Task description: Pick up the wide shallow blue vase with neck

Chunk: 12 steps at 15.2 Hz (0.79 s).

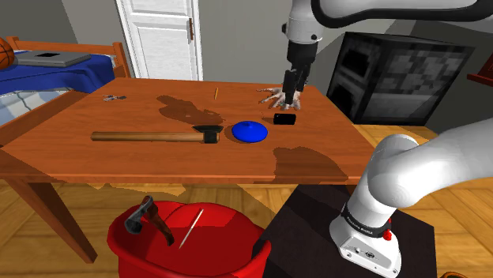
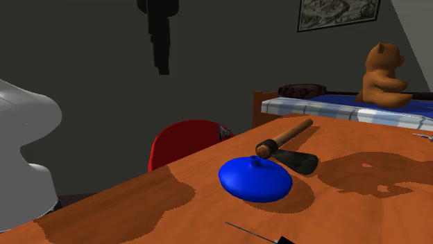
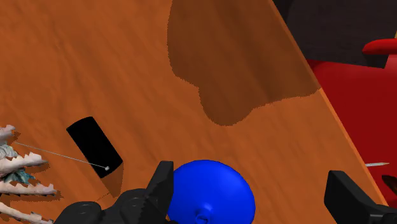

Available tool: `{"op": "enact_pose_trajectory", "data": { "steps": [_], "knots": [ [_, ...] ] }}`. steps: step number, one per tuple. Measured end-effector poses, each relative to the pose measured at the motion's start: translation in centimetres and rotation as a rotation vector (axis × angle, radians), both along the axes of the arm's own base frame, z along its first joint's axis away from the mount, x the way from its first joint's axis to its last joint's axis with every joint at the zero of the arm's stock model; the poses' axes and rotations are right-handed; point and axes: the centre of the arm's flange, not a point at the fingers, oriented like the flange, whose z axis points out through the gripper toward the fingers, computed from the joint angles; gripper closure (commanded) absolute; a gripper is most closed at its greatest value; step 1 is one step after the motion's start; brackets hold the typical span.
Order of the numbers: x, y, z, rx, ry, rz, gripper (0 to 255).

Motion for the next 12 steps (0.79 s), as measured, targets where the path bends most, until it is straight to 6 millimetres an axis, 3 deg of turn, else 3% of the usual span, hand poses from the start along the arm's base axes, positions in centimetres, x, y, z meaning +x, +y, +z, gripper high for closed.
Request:
{"op": "enact_pose_trajectory", "data": {
  "steps": [2,12],
  "knots": [
    [0.4,-0.1,-0.4,0.002,0.001,-0.005,0],
    [10.8,-2.6,-7.6,0.036,0.011,-0.094,0]
  ]
}}
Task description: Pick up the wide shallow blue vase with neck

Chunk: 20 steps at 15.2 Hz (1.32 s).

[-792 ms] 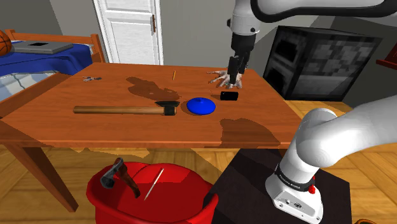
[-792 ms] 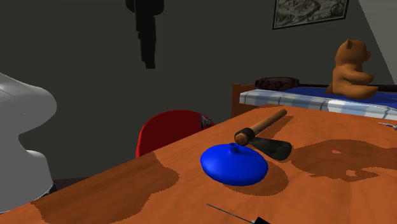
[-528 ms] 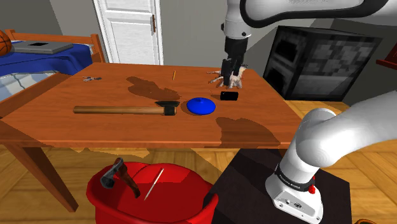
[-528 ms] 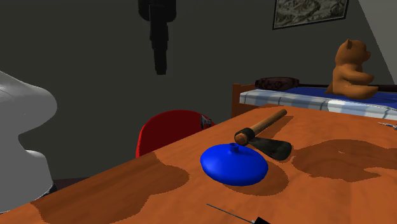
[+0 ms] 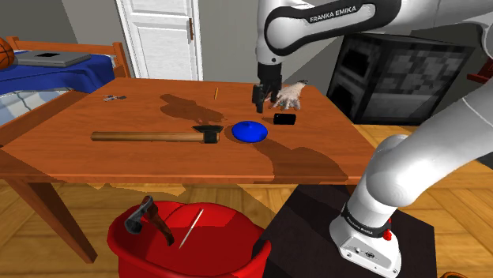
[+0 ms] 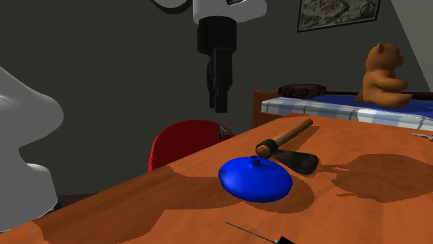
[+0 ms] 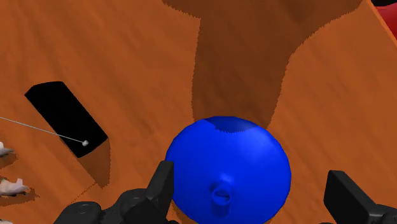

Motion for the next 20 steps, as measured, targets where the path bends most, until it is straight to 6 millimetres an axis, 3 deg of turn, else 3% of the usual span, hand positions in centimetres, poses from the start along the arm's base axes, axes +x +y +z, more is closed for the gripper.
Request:
{"op": "enact_pose_trajectory", "data": {
  "steps": [5,7,15,16,20],
  "knots": [
    [5.5,-1.5,-3.8,0.018,0.004,-0.047,0],
    [6.8,-2.1,-5.0,0.023,0.006,-0.062,0],
    [7.5,-2.4,-9.1,0.025,0.006,-0.067,0],
    [7.5,-2.4,-9.3,0.025,0.006,-0.067,255],
    [7.6,-2.4,-9.5,0.025,0.005,-0.067,255]
  ]
}}
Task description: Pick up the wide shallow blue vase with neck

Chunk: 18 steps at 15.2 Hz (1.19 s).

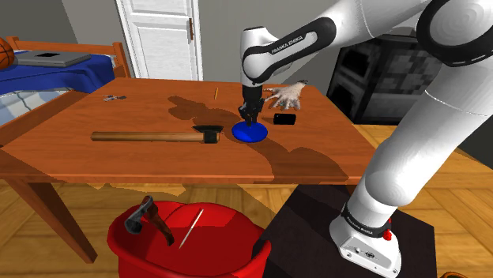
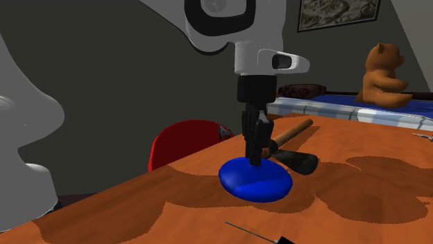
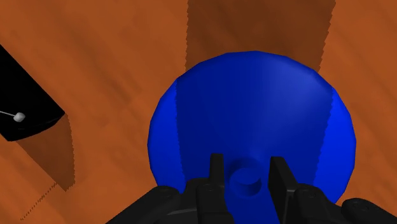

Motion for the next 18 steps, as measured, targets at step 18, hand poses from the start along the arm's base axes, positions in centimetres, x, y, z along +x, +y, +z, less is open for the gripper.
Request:
{"op": "enact_pose_trajectory", "data": {
  "steps": [18],
  "knots": [
    [0.0,0.0,5.7,0.000,0.001,0.000,255]
  ]
}}
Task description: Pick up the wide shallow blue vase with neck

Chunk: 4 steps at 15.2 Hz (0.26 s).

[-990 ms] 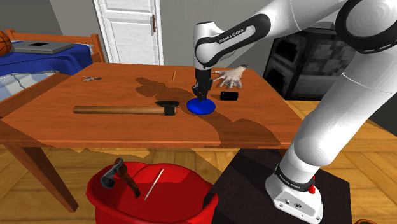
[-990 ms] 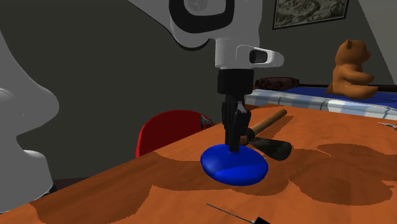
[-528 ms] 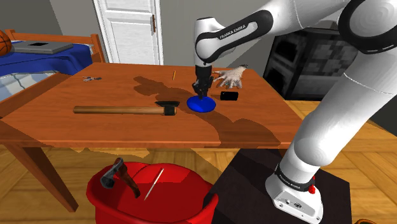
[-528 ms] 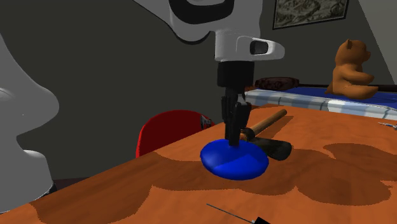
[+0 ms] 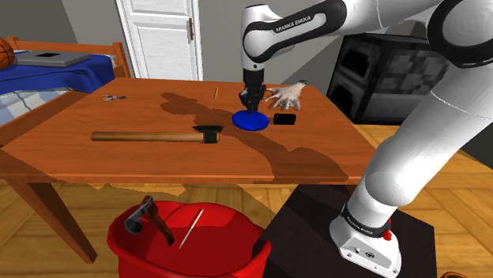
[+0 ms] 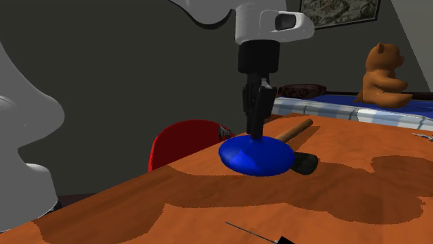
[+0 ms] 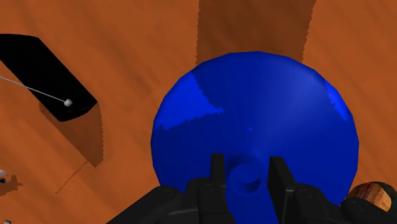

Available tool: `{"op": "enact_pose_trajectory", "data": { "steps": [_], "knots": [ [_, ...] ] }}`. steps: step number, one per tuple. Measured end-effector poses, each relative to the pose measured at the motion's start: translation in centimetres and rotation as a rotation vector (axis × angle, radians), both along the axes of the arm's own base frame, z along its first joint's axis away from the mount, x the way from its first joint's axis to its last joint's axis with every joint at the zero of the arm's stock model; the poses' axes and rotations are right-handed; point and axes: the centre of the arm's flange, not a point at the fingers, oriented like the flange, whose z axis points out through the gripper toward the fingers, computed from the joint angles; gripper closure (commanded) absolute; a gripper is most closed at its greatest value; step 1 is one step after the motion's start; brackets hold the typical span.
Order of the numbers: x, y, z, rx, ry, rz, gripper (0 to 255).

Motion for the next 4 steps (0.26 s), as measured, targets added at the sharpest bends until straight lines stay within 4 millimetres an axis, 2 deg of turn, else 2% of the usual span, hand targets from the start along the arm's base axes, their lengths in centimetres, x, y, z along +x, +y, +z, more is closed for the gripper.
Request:
{"op": "enact_pose_trajectory", "data": {
  "steps": [4],
  "knots": [
    [0.0,0.0,2.0,0.000,0.000,0.000,255]
  ]
}}
